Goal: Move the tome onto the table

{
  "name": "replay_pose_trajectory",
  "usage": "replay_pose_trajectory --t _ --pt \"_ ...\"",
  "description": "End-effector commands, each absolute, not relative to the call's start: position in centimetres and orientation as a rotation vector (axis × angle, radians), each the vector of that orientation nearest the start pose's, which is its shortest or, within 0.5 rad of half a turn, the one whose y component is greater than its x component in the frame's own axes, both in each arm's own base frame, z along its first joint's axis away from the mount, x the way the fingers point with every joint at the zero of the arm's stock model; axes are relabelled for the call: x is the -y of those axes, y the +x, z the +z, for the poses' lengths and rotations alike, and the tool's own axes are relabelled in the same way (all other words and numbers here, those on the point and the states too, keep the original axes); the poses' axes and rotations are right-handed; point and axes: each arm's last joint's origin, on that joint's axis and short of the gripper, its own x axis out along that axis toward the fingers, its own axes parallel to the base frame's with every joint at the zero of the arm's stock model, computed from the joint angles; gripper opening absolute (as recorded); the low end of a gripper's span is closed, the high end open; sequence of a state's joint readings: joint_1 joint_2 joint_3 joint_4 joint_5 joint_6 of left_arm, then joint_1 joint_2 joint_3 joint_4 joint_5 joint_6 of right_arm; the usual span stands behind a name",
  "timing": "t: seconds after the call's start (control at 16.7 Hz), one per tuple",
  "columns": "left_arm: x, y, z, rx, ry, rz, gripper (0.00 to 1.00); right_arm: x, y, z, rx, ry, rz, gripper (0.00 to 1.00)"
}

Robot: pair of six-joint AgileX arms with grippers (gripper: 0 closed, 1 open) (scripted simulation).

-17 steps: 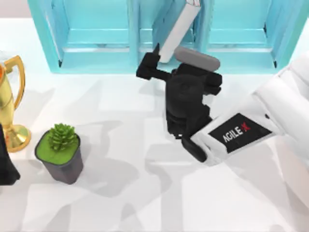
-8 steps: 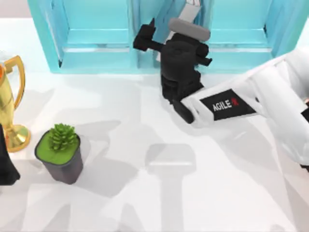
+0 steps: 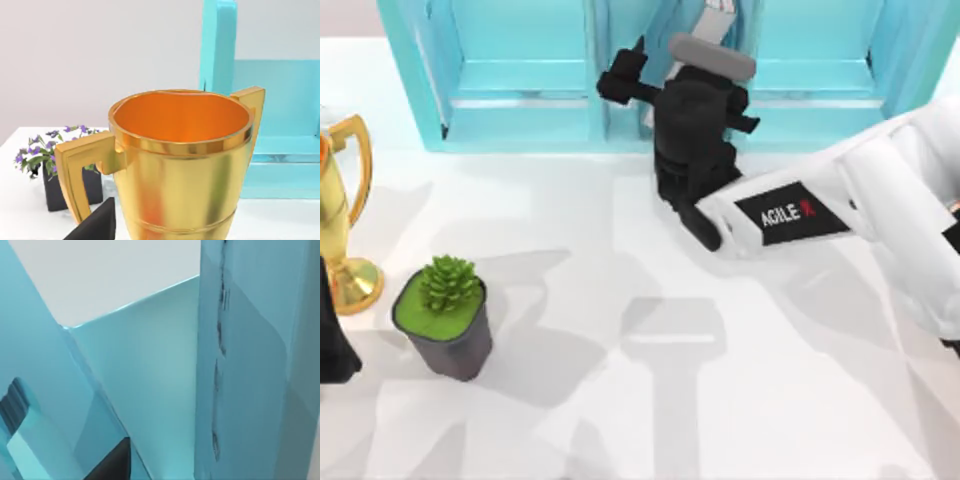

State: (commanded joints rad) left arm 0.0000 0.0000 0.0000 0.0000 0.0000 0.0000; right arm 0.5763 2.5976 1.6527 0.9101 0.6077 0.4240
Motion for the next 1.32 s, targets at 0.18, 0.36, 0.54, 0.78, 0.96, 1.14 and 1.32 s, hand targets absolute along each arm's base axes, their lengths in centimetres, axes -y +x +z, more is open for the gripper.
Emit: replay_pose_trajectory --t 0.18,0.36,0.54,0.78,0.96,1.14,1.32 --pt "0.1 10.6 16.0 0.000 0.000 0.000 1.00 -28.4 45.6 6.9 -0.023 0.398 -0.007 0.55" --pt "0.1 10.6 16.0 0.000 0.000 0.000 1.00 -28.4 45.6 6.9 -0.023 0.398 -0.007 0.32" --pt "0.1 10.6 16.0 0.000 0.000 0.000 1.00 -28.4 45.6 6.9 -0.023 0.398 -0.007 0.10" --pt "0.1 10.6 16.0 0.000 0.000 0.000 1.00 -28.4 45.6 6.9 -0.023 0.398 -0.007 0.00" --pt "0.1 10.6 16.0 0.000 0.000 0.000 1.00 -28.4 45.6 6.9 -0.023 0.398 -0.007 0.00" --pt "0.1 10.6 16.0 0.000 0.000 0.000 1.00 -28.6 45.5 7.0 -0.024 0.400 0.000 0.00" --pt "0.1 10.6 16.0 0.000 0.000 0.000 1.00 -29.1 44.8 8.0 -0.025 0.400 0.000 0.00"
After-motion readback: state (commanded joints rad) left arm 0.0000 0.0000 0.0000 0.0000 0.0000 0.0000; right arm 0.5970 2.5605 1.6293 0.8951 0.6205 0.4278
